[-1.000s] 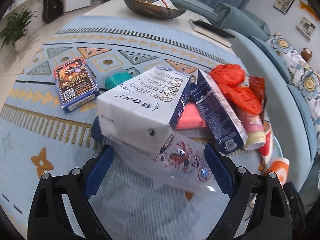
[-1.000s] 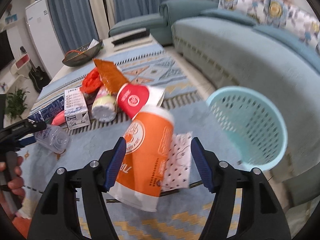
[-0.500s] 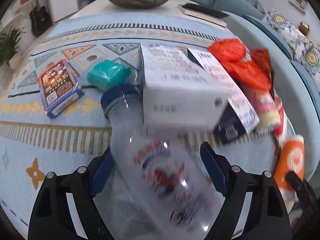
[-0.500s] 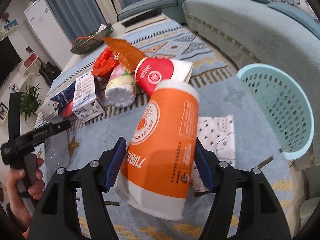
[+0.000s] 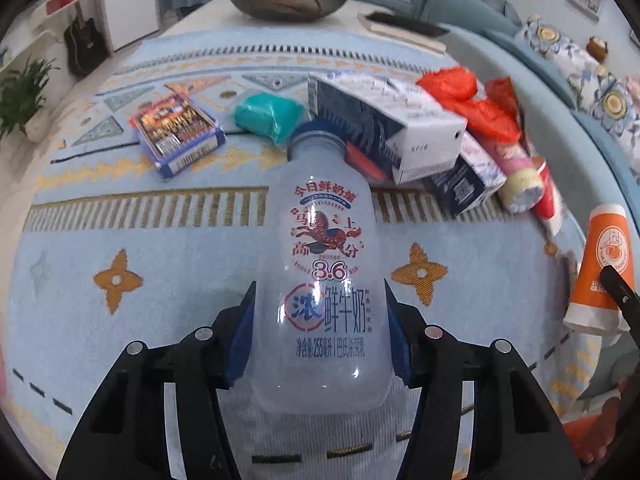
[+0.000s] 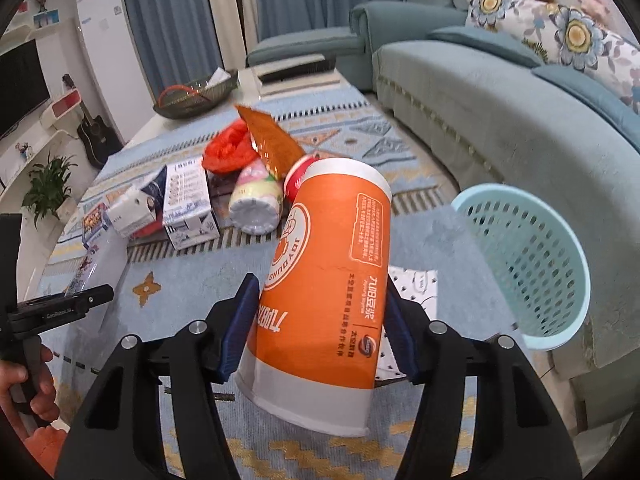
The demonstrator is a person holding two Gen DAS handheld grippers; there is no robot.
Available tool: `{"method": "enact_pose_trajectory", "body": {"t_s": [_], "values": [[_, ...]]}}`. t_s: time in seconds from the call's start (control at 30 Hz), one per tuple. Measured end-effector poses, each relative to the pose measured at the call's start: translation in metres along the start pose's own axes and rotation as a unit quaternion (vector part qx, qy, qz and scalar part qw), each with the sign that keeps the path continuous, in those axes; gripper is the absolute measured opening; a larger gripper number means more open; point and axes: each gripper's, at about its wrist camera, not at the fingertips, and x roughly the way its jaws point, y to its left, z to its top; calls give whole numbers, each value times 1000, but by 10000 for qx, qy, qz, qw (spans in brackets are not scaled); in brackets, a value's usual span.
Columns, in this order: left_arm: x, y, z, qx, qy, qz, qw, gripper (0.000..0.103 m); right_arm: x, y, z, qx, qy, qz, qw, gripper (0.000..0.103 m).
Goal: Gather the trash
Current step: 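Grasp the clear milk bottle with left tool while right tool grasps the orange paper cup, then carry both items to the blue basket and open both tools to drop them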
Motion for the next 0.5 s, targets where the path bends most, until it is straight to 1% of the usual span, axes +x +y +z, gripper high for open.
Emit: {"method": "enact_pose_trajectory", "body": {"t_s": [0.13, 0.23, 0.27, 0.33, 0.43, 0.5], "values": [[-22, -7, -3, -12, -339, -359, 9988, 54, -11, -13, 3, 128, -132, 5, 9998, 57], [-41, -20, -1, 161, -647, -442, 9968, 54, -16, -23, 5, 280, -213, -11, 9994, 57], [-47, -26, 0, 262, -731, -434, 9960, 54, -17, -25, 6, 316, -230, -3, 9992, 57], [-53, -36, 4, 378, -779, -326, 9957, 54, -21, -32, 7, 397, -286, -57, 9988, 57], [-64, -51, 9, 540, -924, -492, 9930, 54, -27, -42, 9, 501, -373, -112, 9980, 57], [-73, -65, 15, 715, -1065, -620, 9898, 54, -34, -50, 12, 553, -491, -217, 9970, 57]]}}
